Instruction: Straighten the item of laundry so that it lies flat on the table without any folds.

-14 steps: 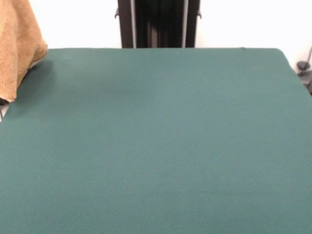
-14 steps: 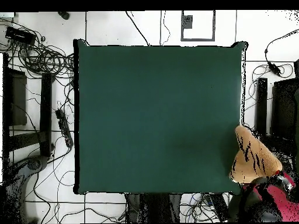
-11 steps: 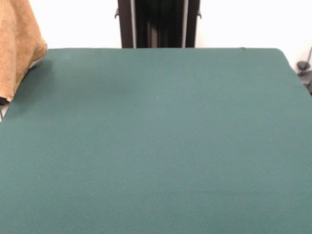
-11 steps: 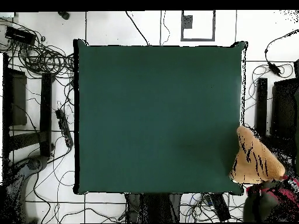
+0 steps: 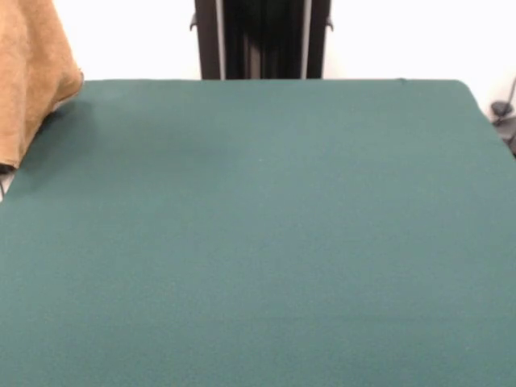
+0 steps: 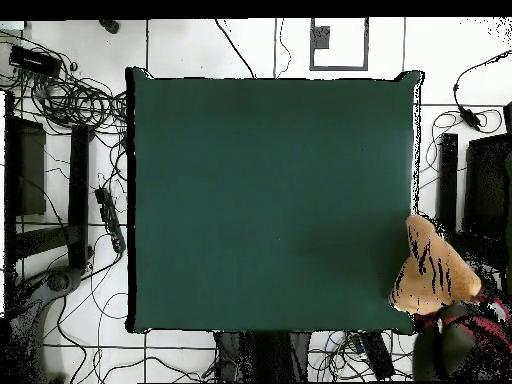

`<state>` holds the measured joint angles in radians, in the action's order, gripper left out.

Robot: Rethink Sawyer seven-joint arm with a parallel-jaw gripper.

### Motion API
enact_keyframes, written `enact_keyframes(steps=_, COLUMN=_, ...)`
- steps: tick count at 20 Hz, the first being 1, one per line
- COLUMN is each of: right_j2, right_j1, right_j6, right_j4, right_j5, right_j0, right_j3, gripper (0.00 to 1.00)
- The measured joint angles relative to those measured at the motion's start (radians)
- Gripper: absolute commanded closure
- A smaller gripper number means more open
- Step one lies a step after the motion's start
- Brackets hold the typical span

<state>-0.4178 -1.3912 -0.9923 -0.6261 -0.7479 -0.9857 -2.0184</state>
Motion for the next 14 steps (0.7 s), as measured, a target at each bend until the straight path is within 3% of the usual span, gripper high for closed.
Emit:
enact_keyframes(steps=7, right_j2=0.013, right_j1=0.044, right_j6=-0.002, right_j4=-0.055, right_j5=0.005, right_j0=0.137, right_j3=0.000, gripper=1.00)
enact_keyframes(steps=14, right_j2=0.093, right_j1=0.167, right_j6=-0.060, right_j4=-0.199, right_j5=0.027, right_j0=0.326, right_j3=0.012, gripper=1.00)
